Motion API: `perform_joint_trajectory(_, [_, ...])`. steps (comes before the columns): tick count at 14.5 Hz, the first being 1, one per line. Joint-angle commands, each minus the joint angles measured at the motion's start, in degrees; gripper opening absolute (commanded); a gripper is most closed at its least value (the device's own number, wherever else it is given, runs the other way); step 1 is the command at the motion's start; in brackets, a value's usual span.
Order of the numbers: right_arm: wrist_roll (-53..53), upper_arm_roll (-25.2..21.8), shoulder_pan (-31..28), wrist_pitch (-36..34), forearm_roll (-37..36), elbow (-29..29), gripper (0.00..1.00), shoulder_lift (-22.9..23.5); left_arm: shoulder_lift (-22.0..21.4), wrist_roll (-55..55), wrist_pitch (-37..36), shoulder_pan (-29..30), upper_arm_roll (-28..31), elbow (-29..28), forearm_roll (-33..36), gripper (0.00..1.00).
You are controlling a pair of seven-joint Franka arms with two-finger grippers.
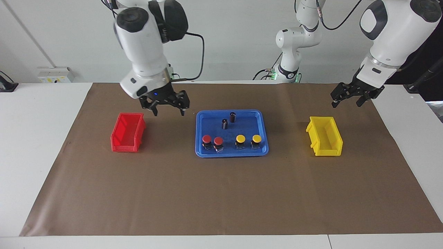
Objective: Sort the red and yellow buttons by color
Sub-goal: 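Reach the right gripper down to a red button in the tray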
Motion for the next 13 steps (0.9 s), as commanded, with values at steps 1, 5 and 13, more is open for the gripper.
perform_joint_trajectory(1, [3.8,0.0,2.3,7.6,-0.1,1.3,1.00,4.8,-0.2,0.7,-1.4,0.3,-0.2,0.6,1.0,1.00])
perform_joint_trajectory(5, [4.2,0.0,7.2,21.4,-0.3,-10.6,1.00,5.7,-0.3,0.7,-1.4,0.4,-0.2,0.5,1.0,1.00])
perform_joint_trajectory(13, [2.1,0.0,9.4,30.7,-3.9,-19.3,0.90,7.3,-1.3,0.6,-1.4,-0.2,-0.2,-1.5,1.0,0.99])
